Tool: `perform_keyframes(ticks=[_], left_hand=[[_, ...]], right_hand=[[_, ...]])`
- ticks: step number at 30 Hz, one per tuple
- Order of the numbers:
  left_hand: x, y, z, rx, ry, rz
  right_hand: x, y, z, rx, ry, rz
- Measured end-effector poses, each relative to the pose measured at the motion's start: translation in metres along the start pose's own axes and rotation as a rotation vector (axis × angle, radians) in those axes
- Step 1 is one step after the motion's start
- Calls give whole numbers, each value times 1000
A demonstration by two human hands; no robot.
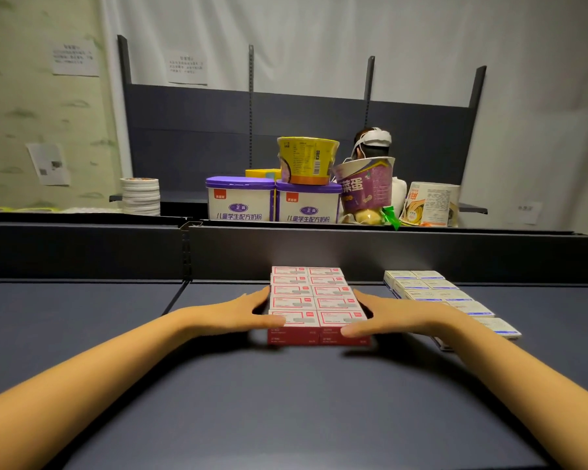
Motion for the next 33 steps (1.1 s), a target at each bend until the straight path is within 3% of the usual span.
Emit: perform_keyframes(ticks=[4,12,16,20,27,33], left_hand=[[2,-2,4,-48,-66,10],[-3,0,3,-27,9,-25],[-12,27,5,41,145,112],[-17,47,66,90,52,197],[53,18,153,277,0,160],[129,-12,164,163,214,197]], right_hand=[[9,2,1,-53,24,36],[-3,12,-4,-142,-49,104],[-26,50,-7,-207,-63,269],[-63,87,1,-217,-49,312],[-89,156,81,-119,-149,396],[-75,182,136,-68,-146,398]])
Point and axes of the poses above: each hand's wrist, its own x-axis towards the middle knuckle, its own y-axis out of the back of the hand, z = x × y, the point moved 8 cm from there along x, towards the middle knuckle, and after that the axes turned 10 degrees about x, right-handed, at the moved point
